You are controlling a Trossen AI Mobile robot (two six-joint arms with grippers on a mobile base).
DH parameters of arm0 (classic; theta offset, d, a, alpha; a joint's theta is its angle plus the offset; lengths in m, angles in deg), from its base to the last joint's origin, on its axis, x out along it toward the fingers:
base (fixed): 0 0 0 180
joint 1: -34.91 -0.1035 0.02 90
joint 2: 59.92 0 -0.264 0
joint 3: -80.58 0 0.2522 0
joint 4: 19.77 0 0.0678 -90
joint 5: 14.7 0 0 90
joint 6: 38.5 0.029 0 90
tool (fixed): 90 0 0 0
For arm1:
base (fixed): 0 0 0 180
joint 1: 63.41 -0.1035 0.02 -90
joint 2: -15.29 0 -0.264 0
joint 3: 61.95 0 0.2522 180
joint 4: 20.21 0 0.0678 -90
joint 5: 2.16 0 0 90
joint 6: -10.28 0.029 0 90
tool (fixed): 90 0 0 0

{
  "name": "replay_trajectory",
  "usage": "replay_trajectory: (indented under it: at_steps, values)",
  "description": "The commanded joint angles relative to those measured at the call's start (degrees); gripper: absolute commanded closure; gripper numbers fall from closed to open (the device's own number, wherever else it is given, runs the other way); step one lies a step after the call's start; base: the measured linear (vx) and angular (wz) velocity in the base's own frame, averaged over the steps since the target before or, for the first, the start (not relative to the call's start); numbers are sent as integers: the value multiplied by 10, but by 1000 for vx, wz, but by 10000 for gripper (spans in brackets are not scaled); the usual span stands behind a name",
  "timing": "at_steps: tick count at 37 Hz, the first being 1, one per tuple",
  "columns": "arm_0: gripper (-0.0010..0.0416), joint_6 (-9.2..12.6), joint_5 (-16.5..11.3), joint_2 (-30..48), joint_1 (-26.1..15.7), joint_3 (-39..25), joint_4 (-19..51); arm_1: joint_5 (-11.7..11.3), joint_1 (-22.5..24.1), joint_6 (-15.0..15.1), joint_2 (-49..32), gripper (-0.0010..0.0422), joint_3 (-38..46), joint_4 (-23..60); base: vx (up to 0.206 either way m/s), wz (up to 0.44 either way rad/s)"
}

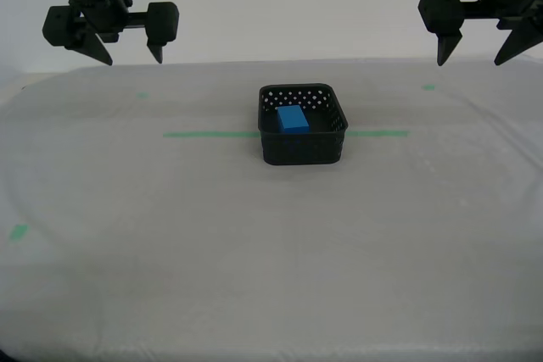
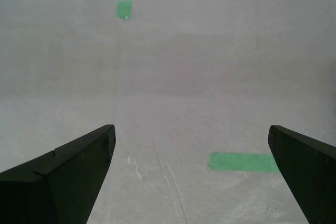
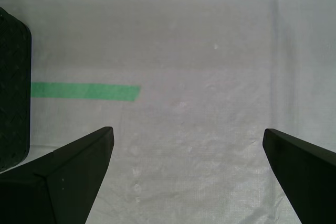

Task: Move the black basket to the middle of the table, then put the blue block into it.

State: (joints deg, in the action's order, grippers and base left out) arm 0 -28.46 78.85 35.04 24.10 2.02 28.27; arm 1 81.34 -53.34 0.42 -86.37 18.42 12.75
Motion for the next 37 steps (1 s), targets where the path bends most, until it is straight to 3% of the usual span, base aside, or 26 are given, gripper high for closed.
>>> replay_trajectory:
  at_steps: [1,37]
  values:
    - [7,0,1,0,-1,0,0,1,0,2,0,12,0,-1,0,0]
    - [7,0,2,0,-1,0,0,1,0,2,0,12,0,-1,0,0]
